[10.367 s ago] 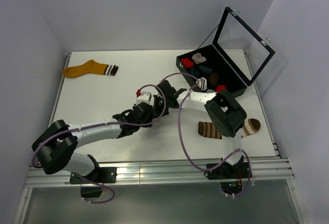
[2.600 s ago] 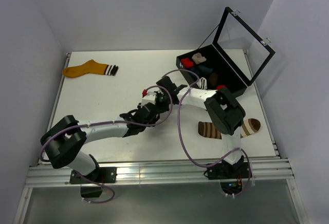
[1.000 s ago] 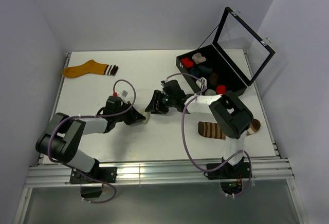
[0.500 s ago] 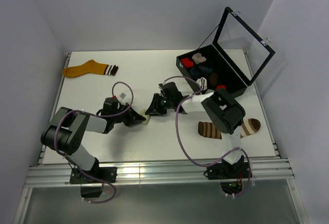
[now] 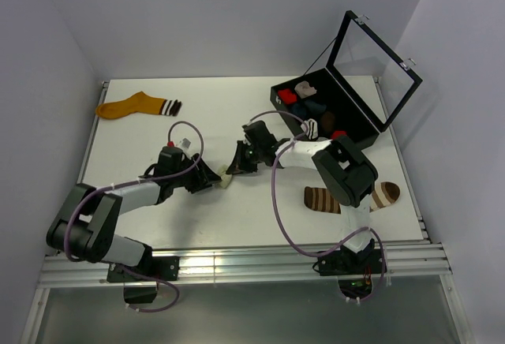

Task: Roll the socks
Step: Roll the sock at the center of the board.

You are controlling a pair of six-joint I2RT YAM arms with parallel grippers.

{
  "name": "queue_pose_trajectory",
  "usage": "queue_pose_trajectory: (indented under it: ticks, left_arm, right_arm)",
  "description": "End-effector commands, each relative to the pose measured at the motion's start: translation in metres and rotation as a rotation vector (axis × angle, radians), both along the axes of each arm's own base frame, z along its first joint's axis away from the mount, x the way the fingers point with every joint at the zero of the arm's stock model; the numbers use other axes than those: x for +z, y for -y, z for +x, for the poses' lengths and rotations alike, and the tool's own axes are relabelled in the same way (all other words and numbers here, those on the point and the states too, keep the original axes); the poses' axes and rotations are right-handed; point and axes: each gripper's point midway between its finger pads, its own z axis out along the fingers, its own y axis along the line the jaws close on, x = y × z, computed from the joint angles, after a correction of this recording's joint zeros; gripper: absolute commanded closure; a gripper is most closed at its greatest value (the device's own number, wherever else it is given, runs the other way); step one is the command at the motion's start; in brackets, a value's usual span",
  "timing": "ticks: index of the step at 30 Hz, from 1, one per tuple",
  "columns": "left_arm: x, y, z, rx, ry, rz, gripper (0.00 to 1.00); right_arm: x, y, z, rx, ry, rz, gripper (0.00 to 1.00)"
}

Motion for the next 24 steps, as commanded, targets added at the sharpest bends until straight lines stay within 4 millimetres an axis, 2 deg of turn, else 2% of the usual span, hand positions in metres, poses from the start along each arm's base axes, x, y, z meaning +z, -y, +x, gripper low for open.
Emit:
queue_pose_trajectory:
  ticks: [1,6,7,10,13,17,21,24]
  left_arm:
    - [0.014,-0.014,0.014,0.042,0.102,0.181,0.45]
    - [0.045,0.006,0.013,0.012,0.275,0.344,0.45]
    - [0.054,0.02,0.01,-0.018,0.314,0.351,0.45]
    - [0.065,0.024,0.016,-0.005,0.382,0.446,0.47]
    - [0.064,0.037,0.018,-0.032,0.424,0.521,0.48]
    - [0.051,0.053,0.014,-0.09,0.459,0.614,0.5]
    - [0.043,0.062,0.01,-0.112,0.499,0.654,0.53]
    - [0.03,0.061,0.008,-0.121,0.485,0.694,0.53]
  right_arm:
    - [0.011,0.015,0.004,-0.022,0.032,-0.124,1.0]
    - [0.014,0.012,0.003,-0.018,0.028,-0.171,1.0]
    - [0.013,0.013,0.001,-0.017,0.02,-0.18,1.0]
    - [0.015,0.014,0.001,-0.016,0.02,-0.204,1.0]
    - [0.015,0.012,0.0,-0.014,0.014,-0.212,1.0]
    - [0.017,0.009,-0.001,-0.008,0.009,-0.208,1.0]
    - [0.016,0.009,-0.002,-0.008,0.005,-0.209,1.0]
    - [0.015,0.009,-0.004,-0.003,-0.001,-0.202,1.0]
